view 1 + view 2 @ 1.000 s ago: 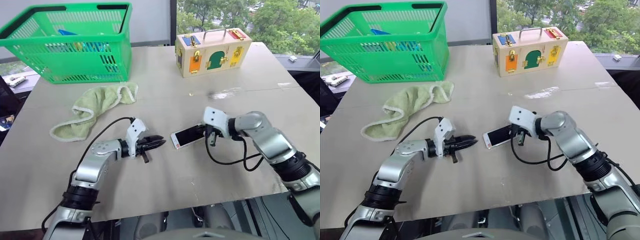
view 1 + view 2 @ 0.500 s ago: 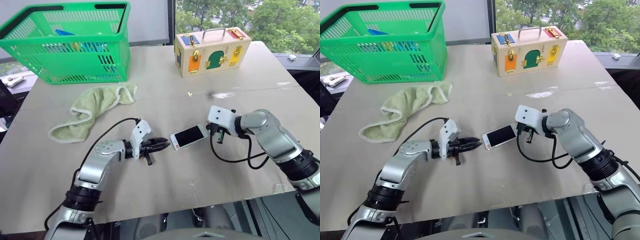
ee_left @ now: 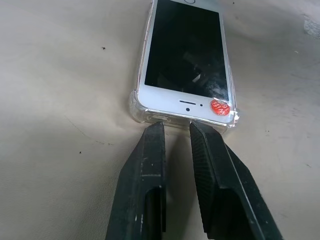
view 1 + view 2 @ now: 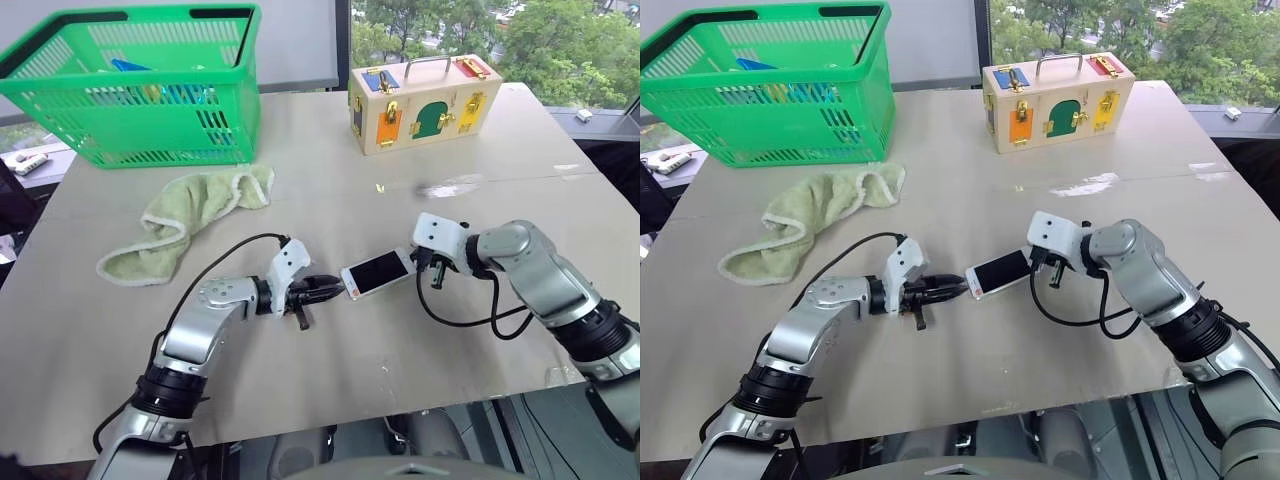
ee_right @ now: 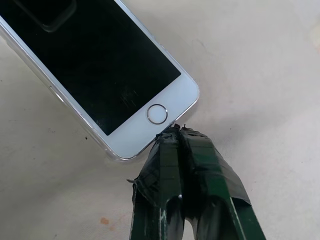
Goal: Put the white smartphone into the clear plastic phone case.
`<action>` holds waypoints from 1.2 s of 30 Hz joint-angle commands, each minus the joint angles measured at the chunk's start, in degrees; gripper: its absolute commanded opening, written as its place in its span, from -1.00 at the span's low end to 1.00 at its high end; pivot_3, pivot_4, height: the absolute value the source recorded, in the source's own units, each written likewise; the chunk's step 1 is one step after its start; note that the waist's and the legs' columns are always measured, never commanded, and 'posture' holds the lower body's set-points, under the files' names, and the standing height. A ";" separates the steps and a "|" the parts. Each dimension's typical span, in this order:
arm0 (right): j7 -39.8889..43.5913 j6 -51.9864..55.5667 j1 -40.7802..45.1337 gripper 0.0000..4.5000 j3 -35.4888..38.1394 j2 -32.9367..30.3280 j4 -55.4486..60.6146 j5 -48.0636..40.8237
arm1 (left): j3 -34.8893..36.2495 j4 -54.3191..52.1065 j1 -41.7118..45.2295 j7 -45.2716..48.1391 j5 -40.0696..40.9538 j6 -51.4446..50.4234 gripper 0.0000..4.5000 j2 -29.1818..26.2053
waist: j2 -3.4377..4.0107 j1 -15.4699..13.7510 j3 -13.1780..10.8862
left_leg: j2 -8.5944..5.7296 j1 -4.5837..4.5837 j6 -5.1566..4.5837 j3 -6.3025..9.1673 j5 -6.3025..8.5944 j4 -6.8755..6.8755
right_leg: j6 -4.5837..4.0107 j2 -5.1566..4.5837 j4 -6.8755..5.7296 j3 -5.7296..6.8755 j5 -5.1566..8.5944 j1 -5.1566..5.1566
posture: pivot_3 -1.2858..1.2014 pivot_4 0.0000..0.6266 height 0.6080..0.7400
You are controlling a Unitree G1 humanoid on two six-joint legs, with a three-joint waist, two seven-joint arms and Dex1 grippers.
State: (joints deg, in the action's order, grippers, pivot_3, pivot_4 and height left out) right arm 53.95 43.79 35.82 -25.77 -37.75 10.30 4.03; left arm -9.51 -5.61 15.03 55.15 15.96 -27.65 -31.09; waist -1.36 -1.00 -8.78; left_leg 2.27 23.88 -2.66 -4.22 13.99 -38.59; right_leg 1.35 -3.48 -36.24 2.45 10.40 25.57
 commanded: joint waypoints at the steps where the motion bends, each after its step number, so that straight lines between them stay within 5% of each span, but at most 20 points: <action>1: 1.26 -0.07 1.27 -1.00 1.50 -0.31 3.18 -1.26 | -2.20 -1.91 0.11 -0.04 -0.03 -0.81 -0.65 0.73 | 0.00 -0.01 0.00 | 0.00 0.00 0.00 0.00 0.00 0.00 | 0.00 0.00 0.00 0.00 0.00 0.00 | 0.03 -0.52 1.00; 13: 3.20 -3.39 1.43 -1.00 -2.75 3.89 3.22 -1.37 | -0.92 -2.58 0.01 -0.33 0.42 -2.48 -0.65 0.06 | 0.00 0.27 0.00 | 0.01 -0.03 0.00 0.00 0.00 0.00 | 0.00 0.09 -0.01 0.00 0.00 0.00 | 0.03 -0.52 1.00; 24: 0.88 -5.44 -1.72 -1.00 4.97 0.51 3.03 -2.16 | 4.56 -0.58 -1.34 0.54 2.70 -2.90 -0.65 -3.59 | 0.02 0.71 -0.05 | 0.10 -0.04 0.02 0.01 0.00 0.05 | -0.01 0.29 -0.02 -0.03 0.00 0.05 | 0.03 -0.52 1.00; 36: 0.10 -5.35 0.68 -1.00 1.81 1.41 1.62 -0.25 | 3.87 0.00 -0.50 -0.63 2.94 -3.49 -0.65 -4.10 | 0.02 1.26 -0.06 | 0.10 -0.04 0.02 0.00 0.00 0.06 | -0.01 0.28 -0.02 -0.05 0.00 0.05 | 0.03 -0.52 1.00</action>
State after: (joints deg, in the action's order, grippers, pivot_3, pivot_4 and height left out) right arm 53.52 38.50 35.90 -23.46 -36.37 10.39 3.46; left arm -6.64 -5.73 14.27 55.56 19.33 -30.72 -34.48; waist -1.35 0.26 -8.85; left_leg 2.36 23.84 -2.64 -4.22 13.99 -38.53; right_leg 1.33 -3.20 -36.25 2.40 10.40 25.62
